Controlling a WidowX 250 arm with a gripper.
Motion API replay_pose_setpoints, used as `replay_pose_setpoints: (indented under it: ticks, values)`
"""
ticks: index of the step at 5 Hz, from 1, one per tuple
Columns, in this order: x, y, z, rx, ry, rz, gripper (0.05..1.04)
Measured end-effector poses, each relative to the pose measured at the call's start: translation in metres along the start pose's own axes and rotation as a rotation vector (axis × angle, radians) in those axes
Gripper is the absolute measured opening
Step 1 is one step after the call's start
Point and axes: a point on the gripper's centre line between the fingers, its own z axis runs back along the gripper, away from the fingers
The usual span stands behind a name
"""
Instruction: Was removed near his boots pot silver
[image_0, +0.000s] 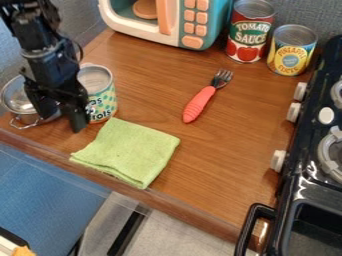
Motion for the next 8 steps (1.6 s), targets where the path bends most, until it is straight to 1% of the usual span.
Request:
replay_pose_setpoints:
  ticks: [1, 2, 3, 4, 5, 6, 7, 8]
  values:
    - [0.007, 0.003, -0.014, -0.001, 0.026, -0.006, 1.0]
    - [0.028, 0.002, -0.012, 0.006, 0.011, -0.008, 0.999]
    - [0.056, 0.0, 0.002, 0.016, -0.03, 0.002, 0.998]
    - [0.082, -0.005, 0.006, 0.017, -0.045, 0.007, 0.998]
    - [0.108, -0.009, -0.002, 0.015, -0.049, 0.015, 0.998]
    - [0.127, -0.018, -0.011, 0.011, -0.05, 0.008, 0.997]
    - [0.14, -0.021, -0.018, 0.018, -0.042, 0.006, 0.997]
    - [0.148, -0.021, -0.018, 0.027, -0.047, 0.011, 0.999]
